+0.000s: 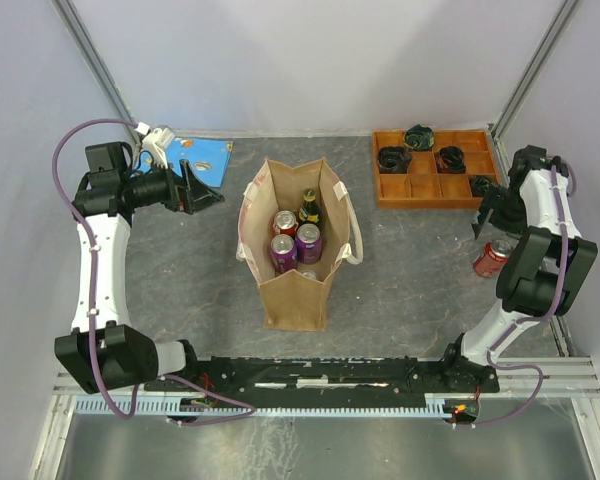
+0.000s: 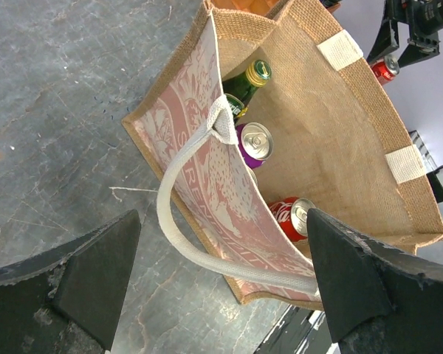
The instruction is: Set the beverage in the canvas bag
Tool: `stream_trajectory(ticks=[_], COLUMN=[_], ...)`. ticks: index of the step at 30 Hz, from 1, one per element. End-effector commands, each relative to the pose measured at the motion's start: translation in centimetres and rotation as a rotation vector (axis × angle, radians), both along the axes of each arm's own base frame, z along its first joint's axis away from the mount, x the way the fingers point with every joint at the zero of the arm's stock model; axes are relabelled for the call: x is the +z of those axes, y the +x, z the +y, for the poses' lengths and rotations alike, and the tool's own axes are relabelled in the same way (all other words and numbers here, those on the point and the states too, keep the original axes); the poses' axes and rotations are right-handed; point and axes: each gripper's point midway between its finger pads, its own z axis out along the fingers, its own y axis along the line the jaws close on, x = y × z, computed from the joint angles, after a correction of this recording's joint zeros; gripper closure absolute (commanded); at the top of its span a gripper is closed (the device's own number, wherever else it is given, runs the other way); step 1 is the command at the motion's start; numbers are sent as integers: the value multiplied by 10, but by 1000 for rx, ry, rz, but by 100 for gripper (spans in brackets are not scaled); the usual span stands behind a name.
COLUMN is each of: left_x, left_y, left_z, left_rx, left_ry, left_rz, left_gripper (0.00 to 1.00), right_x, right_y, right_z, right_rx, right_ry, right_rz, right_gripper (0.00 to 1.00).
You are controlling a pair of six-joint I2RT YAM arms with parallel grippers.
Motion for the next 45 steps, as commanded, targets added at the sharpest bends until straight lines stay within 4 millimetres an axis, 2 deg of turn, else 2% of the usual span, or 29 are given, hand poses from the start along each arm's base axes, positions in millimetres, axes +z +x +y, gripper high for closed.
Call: stream_trajectory(ticks=[1,8,11,16,17,19,22,23,24,26,30,33,36,39,41,43,45], left_x=[10,9,8,8,8,8,8,8,7,7,7,8,7,7,7,7,7], left_y=[-9,-18,-21,-23,-23,-24,-25,-25,-26,-26,-25,-23,-20,-17,-15,-14,-14], left_z=[-2,-2,-3,-4,-4,-4,-5,-5,-5,-5,-5,-4,-3,-3,-4,-3,-3], left_rx=[-21,-30,-33,-41,-42,-44,-45,-45,-47,-46,-45,-45,-41,-37,-36,-35,-32], left_ry=[33,54,56,53,52,52,51,50,50,51,53,53,51,42,39,37,39], left_rz=[-74,-79,-78,-80,-80,-82,-82,-82,-83,-84,-86,-87,-83,-78,-78,-77,-76], left_gripper=[1,1,1,1,1,1,1,1,1,1,1,1,1,1,1,1,1], right_x=[-13,-31,-32,-29,-29,-27,-18,-14,-10,0,43,87,141,191,213,242,260], right_y=[7,-10,-16,-23,-25,-25,-23,-21,-20,-17,5,27,54,73,82,81,72], right_z=[-4,1,3,4,4,5,6,6,7,11,24,47,87,140,181,222,259], right_rx=[2,-19,-21,-14,-12,-10,-8,-7,-7,-7,12,65,152,264,347,432,499], right_ry=[-5,8,12,12,12,16,18,15,17,35,52,59,75,99,133,174,223], right_rz=[-6,40,44,52,53,49,15,2,-5,-30,-145,-242,-364,-461,-498,-581,-647], right_gripper=[2,11,16,20,24,43,87,95,100,100,100,100,100,100,100,100,100])
